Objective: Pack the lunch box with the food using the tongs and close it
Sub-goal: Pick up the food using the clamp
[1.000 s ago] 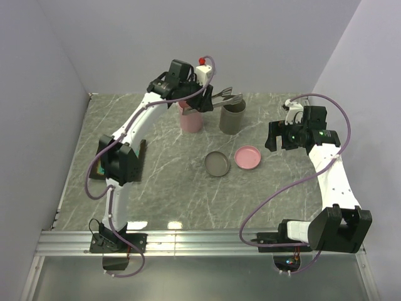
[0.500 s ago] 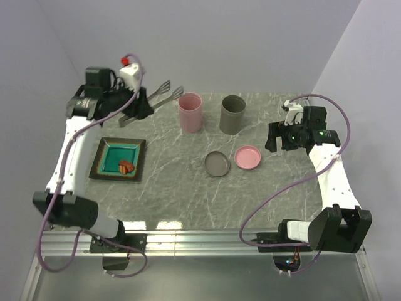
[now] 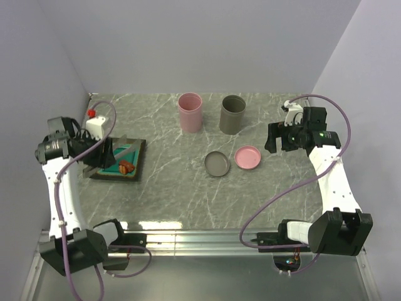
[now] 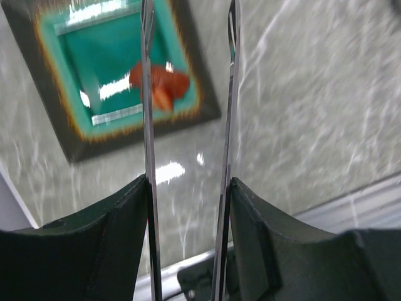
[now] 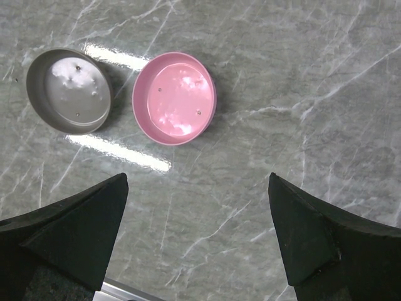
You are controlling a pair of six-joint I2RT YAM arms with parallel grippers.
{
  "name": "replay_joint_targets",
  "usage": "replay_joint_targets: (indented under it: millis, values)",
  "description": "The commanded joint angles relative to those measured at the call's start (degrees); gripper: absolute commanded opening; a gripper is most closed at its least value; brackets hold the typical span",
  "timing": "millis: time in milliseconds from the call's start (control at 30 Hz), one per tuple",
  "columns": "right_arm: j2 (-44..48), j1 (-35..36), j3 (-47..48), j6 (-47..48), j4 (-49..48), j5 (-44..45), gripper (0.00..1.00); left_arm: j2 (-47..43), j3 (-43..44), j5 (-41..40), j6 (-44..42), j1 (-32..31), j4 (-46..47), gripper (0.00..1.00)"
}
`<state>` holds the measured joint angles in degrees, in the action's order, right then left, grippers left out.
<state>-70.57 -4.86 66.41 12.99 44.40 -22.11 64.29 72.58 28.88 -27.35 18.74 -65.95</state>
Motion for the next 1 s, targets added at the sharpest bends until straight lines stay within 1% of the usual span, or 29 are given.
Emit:
replay_joint_targets:
  millis: [0, 100, 300, 500, 667, 867, 967]
  values:
    - [2.3, 0.6, -0.2, 0.5, -0.3, -0.4, 1.0, -4.8, -3.5, -1.9, -7.2, 3.1, -4.4, 0.57]
    - [2.5, 0.6, -0.4, 0.5, -0.1, -0.2, 1.0, -5.9, -6.4, -5.0, -7.6, 3.7, -5.8, 0.57]
    - [3.6, 0.6, -0.9, 0.2, -0.2, -0.5, 1.0, -7.8, -7.6, -9.2, -7.1, 3.8, -9.2, 0.56]
    - [3.7, 0.6, -1.3, 0.2, -0.2, -1.1, 1.0, -8.7, -11.8, -14.7, -5.1, 3.9, -8.0, 0.54]
    - [3.7, 0.6, -1.5, 0.2, -0.3, -1.4, 1.0, -6.0, -12.1, -14.4, -4.5, 4.1, -6.6, 0.53]
    - [4.0, 0.7, -2.0, 0.2, -0.5, -1.2, 1.0, -0.6, -9.2, -13.2, -4.1, 4.7, -6.2, 0.54]
    - [4.1, 0.6, -1.9, 0.2, -0.5, -0.9, 1.0, 0.5, -8.9, -13.3, -4.1, 4.9, -5.5, 0.54]
